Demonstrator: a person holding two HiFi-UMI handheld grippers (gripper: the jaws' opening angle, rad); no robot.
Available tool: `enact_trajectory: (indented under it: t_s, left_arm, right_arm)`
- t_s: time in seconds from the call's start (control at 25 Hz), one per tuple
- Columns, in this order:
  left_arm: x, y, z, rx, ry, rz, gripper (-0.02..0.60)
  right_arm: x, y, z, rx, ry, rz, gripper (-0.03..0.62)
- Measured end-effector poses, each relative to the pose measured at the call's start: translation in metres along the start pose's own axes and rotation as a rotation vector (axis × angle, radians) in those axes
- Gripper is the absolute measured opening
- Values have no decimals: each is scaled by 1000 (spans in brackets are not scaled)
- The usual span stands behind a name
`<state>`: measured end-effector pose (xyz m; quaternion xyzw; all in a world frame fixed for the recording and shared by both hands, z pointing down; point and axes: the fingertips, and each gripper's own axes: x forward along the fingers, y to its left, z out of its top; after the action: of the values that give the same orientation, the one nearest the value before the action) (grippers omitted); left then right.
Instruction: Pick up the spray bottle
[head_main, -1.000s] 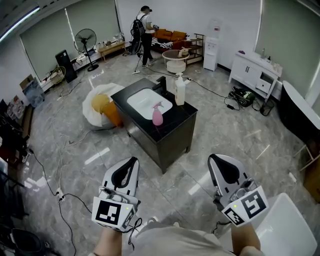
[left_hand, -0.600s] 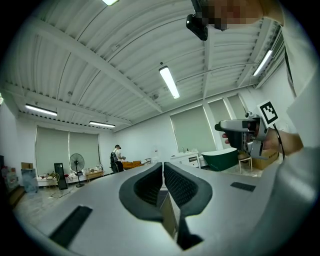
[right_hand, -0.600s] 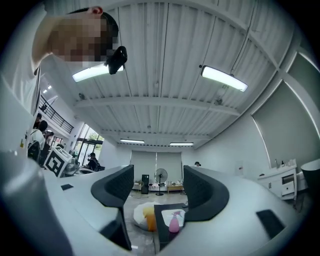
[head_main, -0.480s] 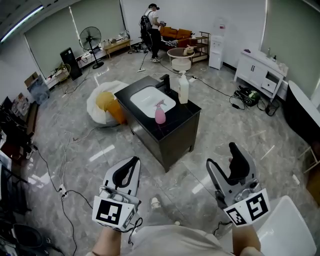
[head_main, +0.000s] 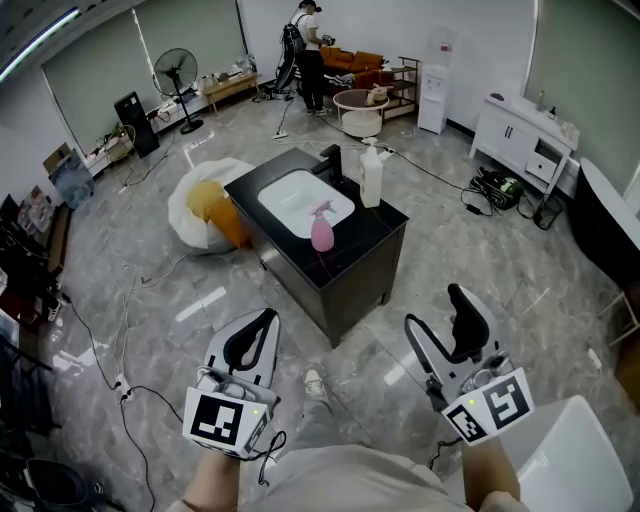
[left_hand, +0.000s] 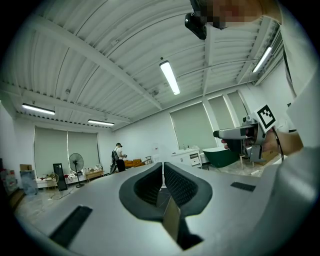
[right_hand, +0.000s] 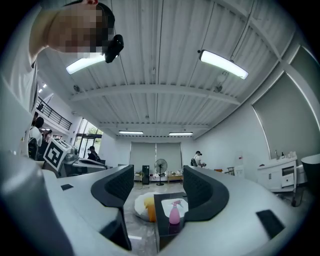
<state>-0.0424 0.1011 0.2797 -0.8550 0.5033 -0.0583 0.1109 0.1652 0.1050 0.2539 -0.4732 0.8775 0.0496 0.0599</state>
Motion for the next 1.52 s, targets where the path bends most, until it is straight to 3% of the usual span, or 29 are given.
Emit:
enact_trajectory:
  t_s: [0.16,0.56,0.84,1.0,1.28,1.52]
  left_arm:
    - [28,24,-14,-14,7,-9,28]
    - [114,109,-57,-87,42,-4,28]
    - [180,161,-107,-131,122,-42,28]
    - [219,185,-136,-139,182,-83,28]
    - [268,207,-192,-134,261,-151,28]
    - [291,211,-230,-224,323,-164,28]
  right_arm:
    - [33,-14,-30,43,35,-9,318]
    - [165,-37,-87,15,204,12,318]
    - [255,-49,-157,100,336,-13,318]
    - [300,-62,-204,93,418,-43,319]
    - [340,-80,-286,151,551,-85,319]
    - [359,-86,-318,178,612,-109,319]
